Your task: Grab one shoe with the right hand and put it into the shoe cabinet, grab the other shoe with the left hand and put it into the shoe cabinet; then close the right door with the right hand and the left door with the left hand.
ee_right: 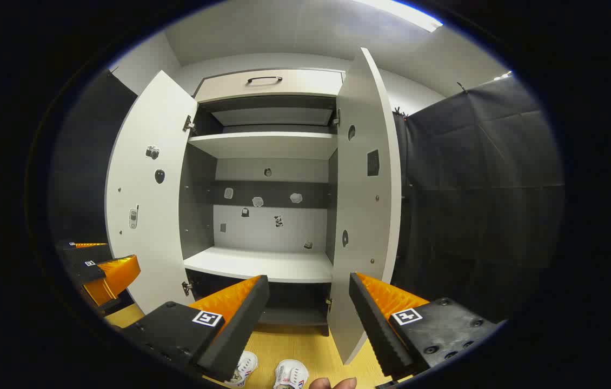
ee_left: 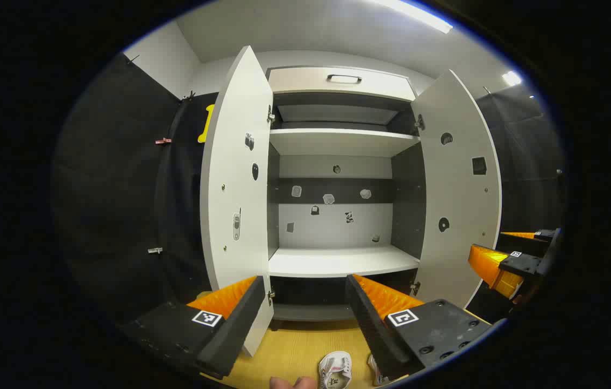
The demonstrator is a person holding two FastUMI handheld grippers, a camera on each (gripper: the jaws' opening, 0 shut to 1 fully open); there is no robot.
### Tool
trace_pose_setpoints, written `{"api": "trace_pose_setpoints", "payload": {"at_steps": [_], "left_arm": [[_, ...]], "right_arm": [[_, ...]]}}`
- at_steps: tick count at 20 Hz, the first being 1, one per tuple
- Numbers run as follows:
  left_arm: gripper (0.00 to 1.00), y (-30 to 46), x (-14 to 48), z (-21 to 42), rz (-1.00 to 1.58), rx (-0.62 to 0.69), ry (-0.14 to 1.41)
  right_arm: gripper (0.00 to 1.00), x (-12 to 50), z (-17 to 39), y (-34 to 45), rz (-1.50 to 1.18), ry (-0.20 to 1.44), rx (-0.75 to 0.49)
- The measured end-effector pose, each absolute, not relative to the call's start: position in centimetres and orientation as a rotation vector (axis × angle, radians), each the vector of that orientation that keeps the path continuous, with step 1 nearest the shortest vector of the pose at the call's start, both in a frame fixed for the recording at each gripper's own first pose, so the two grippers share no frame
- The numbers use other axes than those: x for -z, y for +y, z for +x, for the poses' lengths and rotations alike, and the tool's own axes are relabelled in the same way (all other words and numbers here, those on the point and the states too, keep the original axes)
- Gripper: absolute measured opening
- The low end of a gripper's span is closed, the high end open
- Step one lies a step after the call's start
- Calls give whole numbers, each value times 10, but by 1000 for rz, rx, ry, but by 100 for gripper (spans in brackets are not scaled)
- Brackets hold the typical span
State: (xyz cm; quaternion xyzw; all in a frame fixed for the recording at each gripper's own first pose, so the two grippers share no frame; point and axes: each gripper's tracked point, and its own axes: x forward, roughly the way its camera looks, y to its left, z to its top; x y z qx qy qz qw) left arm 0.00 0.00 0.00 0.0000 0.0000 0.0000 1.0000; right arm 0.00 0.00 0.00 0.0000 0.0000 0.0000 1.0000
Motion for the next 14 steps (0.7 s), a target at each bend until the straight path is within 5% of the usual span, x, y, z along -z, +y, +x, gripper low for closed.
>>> {"api": "trace_pose_setpoints", "payload": {"at_steps": [14], "left_arm": [[95, 5, -3, -4, 0, -10, -11]], "right_arm": [[98, -2, -4, 7, 5, -5, -15]]}}
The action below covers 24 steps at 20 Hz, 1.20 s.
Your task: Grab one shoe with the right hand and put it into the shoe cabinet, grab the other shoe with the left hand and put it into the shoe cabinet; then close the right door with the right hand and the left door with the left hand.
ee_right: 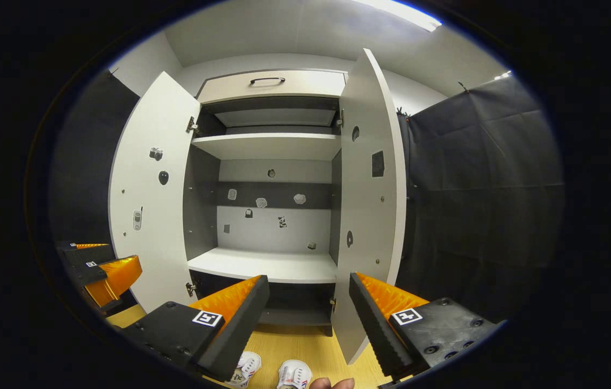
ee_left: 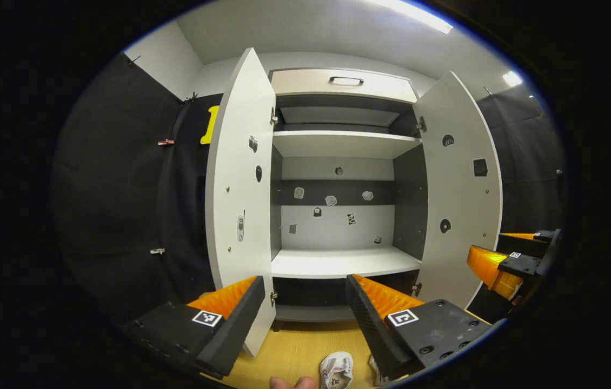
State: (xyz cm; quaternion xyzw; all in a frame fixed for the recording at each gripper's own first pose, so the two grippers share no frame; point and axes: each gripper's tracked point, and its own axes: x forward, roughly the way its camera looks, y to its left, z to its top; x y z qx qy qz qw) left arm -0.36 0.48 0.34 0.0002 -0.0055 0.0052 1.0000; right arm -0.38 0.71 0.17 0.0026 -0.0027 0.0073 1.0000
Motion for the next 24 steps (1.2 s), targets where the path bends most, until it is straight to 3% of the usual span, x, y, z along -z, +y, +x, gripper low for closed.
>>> {"api": "trace_pose_setpoints", "payload": {"at_steps": [9, 24], "left_arm": [[95, 9, 4, -9, -12, -15, -3], [95, 28, 46, -30, 13, -71, 85]], "right_arm": [[98, 51, -20, 27, 31, 134, -56], [97, 333, -107, 64, 206, 812, -119]]}}
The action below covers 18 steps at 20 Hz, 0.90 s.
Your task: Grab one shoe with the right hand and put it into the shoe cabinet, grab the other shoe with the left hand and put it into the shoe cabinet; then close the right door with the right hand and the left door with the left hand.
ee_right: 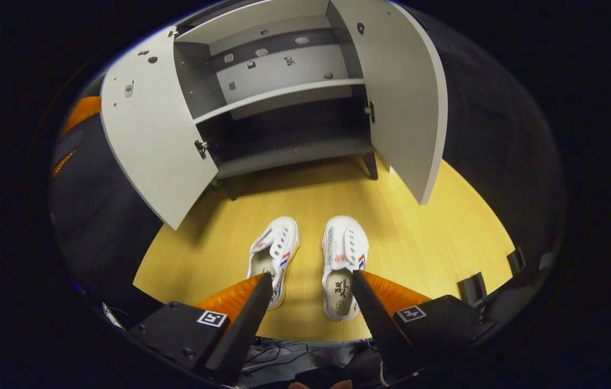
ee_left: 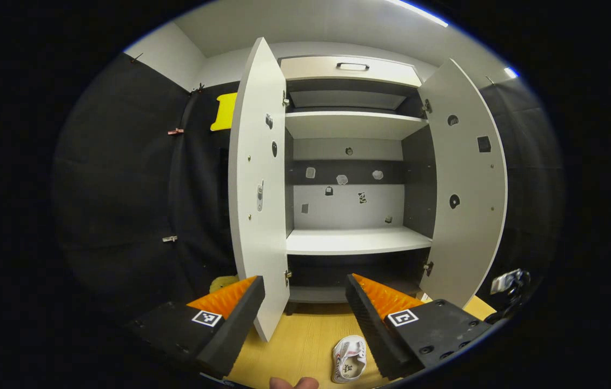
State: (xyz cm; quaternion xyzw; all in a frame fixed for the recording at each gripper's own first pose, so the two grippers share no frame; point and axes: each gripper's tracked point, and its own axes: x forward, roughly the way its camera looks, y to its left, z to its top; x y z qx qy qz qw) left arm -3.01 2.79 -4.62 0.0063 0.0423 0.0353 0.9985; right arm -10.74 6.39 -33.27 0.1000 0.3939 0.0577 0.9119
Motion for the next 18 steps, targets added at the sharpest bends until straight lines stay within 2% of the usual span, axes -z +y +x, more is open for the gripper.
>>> {"api": "trace_pose_setpoints", "payload": {"at_steps": [3, 7, 8, 15, 16, 18], "left_arm": [[95, 31, 56, -37, 12, -82, 104], [95, 38, 71, -45, 22, -106, 134], [95, 39, 74, -46, 23, -111, 140], [95, 43, 101, -55, 22, -142, 186], [95, 43, 105, -56, 23, -147, 194], [95, 44, 111, -59, 25, -157, 204]], "right_arm": [[94, 365, -102, 69, 227, 837, -122], [68, 414, -85, 65, 194, 861, -66], [56, 425, -81, 65, 185, 867, -55], [56, 459, -42, 68, 100, 770, -24], [52, 464, -36, 65, 107, 770, -3], [37, 462, -20, 60, 121, 715, 38]]}}
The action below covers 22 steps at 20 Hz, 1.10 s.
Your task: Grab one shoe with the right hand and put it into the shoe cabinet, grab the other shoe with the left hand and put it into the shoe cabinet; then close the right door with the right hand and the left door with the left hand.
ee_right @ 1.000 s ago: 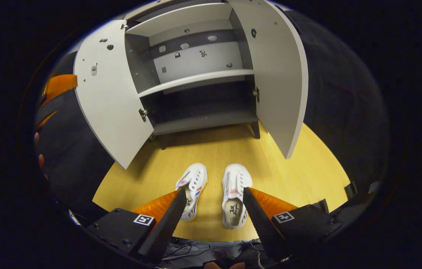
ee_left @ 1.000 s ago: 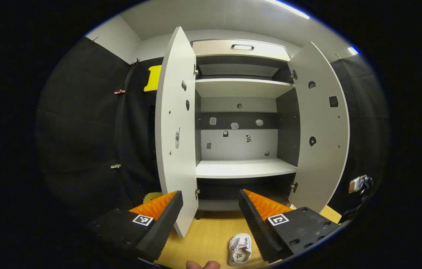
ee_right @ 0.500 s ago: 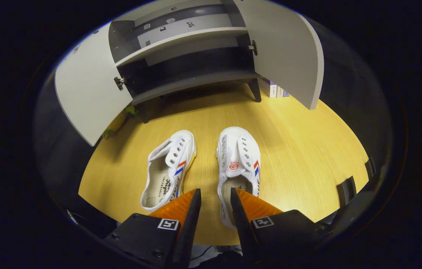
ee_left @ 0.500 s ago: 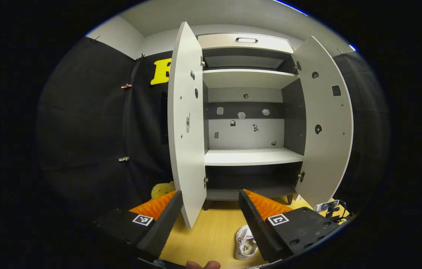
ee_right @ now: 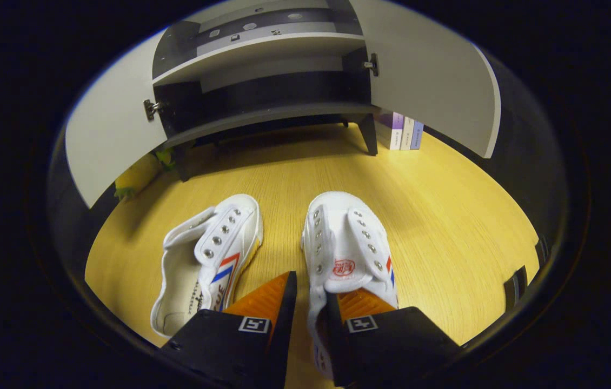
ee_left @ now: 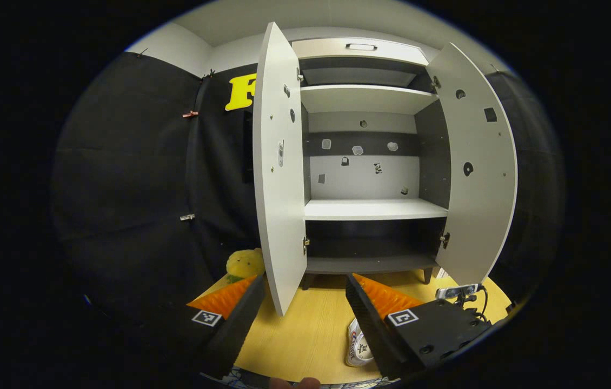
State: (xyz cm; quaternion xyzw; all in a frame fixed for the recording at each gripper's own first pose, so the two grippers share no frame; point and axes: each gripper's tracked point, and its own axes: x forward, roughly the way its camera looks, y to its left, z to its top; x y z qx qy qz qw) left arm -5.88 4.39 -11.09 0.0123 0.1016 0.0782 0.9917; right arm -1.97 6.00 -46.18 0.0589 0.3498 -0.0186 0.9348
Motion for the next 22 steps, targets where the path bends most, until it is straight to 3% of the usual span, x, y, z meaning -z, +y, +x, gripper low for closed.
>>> {"api": "trace_pose_setpoints", "payload": {"at_steps": [3, 6, 8, 9, 15, 22], "left_arm": [[95, 47, 117, -62, 37, -165, 210], [95, 51, 122, -63, 56, -173, 223], [95, 51, 122, -60, 56, -172, 225], [95, 51, 120, -58, 54, -169, 224], [95, 43, 103, -41, 38, -138, 182], [95, 42, 87, -30, 10, -108, 143]], "right_arm": [[30, 466, 2, 58, 155, 673, 61], [32, 468, 16, 62, 142, 649, 9], [12, 467, 12, 63, 144, 673, -25], [8, 469, 14, 62, 146, 688, -45], [8, 402, 8, 56, 146, 666, -94], [8, 248, 25, 78, 144, 566, -175]]}}
